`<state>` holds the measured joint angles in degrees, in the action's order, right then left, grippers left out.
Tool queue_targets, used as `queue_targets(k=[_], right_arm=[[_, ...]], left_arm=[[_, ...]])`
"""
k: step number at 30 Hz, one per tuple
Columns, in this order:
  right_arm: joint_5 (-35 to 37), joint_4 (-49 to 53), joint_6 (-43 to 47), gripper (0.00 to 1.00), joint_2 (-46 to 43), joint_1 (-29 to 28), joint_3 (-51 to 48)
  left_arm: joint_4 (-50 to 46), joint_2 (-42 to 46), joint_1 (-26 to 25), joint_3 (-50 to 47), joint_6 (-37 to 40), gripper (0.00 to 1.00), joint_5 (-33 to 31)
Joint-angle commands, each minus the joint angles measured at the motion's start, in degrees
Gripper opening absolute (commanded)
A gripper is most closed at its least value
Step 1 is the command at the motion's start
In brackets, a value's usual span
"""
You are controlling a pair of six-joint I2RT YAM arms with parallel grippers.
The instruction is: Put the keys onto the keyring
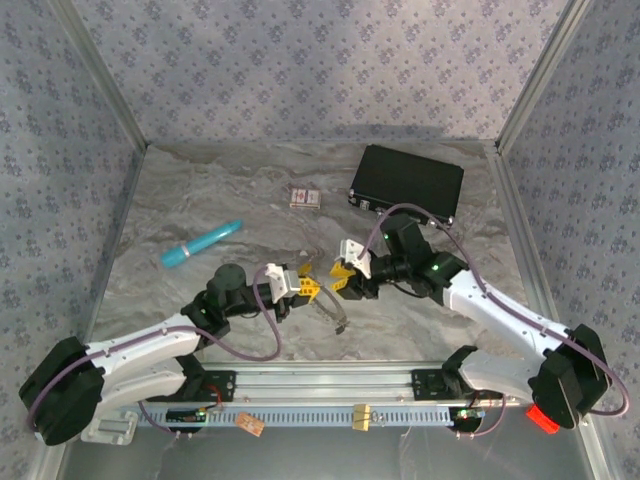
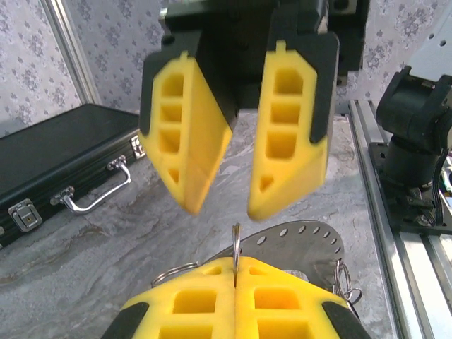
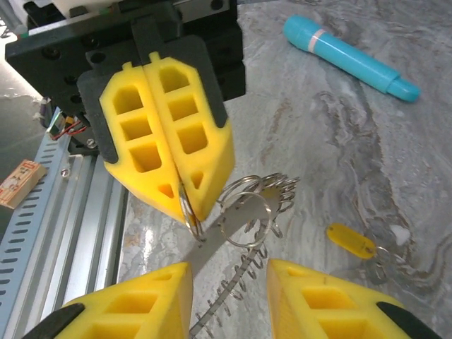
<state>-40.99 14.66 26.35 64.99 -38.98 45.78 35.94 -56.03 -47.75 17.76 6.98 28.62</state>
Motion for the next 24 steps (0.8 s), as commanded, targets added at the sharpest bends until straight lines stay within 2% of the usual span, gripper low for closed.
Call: queue_targets(k=[1, 8, 17, 24], right_arm=[[-1.5, 0.0, 0.5, 0.34, 1.2, -2.2, 1.2], [2.1, 0.2, -0.1, 0.33, 1.8, -5.8, 3.1], [4.8, -3.1, -0.9, 0.30, 0.8, -4.4, 0.2], [8.9, 0.6, -2.4, 0.38, -2.0, -2.4, -0.2]], left_arm=[[5.4, 0.9, -0.2, -0.1, -0.7, 0.00, -0.4], [5.8, 1.3, -0.2, -0.3, -0.4, 0.00, -0.8], [5.2, 1.7, -0.2, -0.5, -0.2, 0.00, 0.0], [0.4, 2.3, -0.2, 0.6, 1.3, 0.00, -3.8]])
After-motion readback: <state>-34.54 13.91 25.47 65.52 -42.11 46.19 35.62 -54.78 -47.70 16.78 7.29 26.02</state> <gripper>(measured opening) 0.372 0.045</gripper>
